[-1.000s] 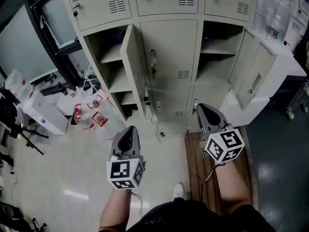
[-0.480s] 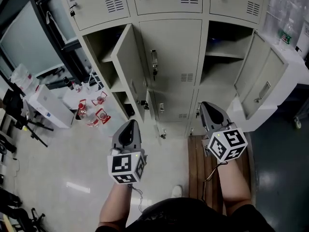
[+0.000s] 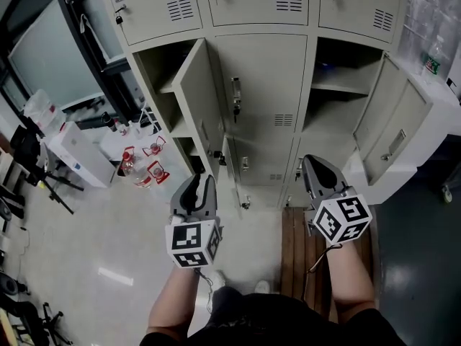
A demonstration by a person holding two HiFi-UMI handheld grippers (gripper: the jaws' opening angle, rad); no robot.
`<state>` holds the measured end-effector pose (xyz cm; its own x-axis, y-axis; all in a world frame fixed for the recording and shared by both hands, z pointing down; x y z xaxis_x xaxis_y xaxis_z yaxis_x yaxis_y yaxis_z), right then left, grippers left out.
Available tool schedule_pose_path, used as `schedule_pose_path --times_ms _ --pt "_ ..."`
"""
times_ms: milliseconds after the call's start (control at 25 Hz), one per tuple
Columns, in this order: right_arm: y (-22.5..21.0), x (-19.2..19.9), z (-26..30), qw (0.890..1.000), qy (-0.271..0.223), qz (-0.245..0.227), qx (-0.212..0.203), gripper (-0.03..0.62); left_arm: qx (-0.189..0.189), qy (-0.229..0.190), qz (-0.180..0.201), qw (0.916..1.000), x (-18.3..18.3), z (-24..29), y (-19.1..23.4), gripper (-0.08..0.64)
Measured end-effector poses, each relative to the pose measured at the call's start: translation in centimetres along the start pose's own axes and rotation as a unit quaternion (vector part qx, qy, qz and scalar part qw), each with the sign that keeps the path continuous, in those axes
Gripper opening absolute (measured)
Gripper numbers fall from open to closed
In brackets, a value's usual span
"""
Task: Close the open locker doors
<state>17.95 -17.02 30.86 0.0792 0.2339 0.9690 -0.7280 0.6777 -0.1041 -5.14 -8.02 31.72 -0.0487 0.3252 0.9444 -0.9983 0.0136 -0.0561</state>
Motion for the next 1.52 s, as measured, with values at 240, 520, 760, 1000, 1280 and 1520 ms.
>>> schedule_pose_path --times_ms 240,520,760,1000,1280,1520 --pt "-0.4 -0.2 -0.3 1.0 -0.001 -0.003 0.013 0.0 -0.009 -0.008 0.002 0.9999 -0.5 1.6 0.7 0.204" --pt "-0.9 -0.5 0.7 0.999 0.0 -0.001 0.032 0.0 -0.007 -0.007 0.004 0.9999 -1.6 4.8 2.2 0.265" --pt "-1.5 -0.6 2.2 0.999 0.005 -0.001 0.044 0.0 -0.002 -0.005 0.001 1.0 -2.4 7.6 3.3 0.267" --pt "-2.0 -0.6 3.8 0.999 0.012 0.005 0.05 0.0 -0.008 -0.003 0.003 1.0 -3.0 9.3 4.5 0.265" --pt "-1.6 -0.9 5.7 0.999 0.011 0.006 0.052 0.0 0.002 -0.001 0.003 1.0 -2.9 10.6 5.5 0.264" --pt "-1.1 -1.3 7.5 0.998 0.011 0.012 0.056 0.0 0.018 0.006 0.005 0.9998 -3.0 11.5 6.6 0.203"
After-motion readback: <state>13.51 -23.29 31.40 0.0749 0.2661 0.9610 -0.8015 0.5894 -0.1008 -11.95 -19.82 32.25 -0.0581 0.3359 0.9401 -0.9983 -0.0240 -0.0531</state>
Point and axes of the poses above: the fingertips, and each gripper's own axes: z forward along the fingers, y to its left, x out of its underside, the point moved 2 cm from there along -z, backward along the fingers, and after that the axes turned 15 degrees about y, right-handed, at the moved point
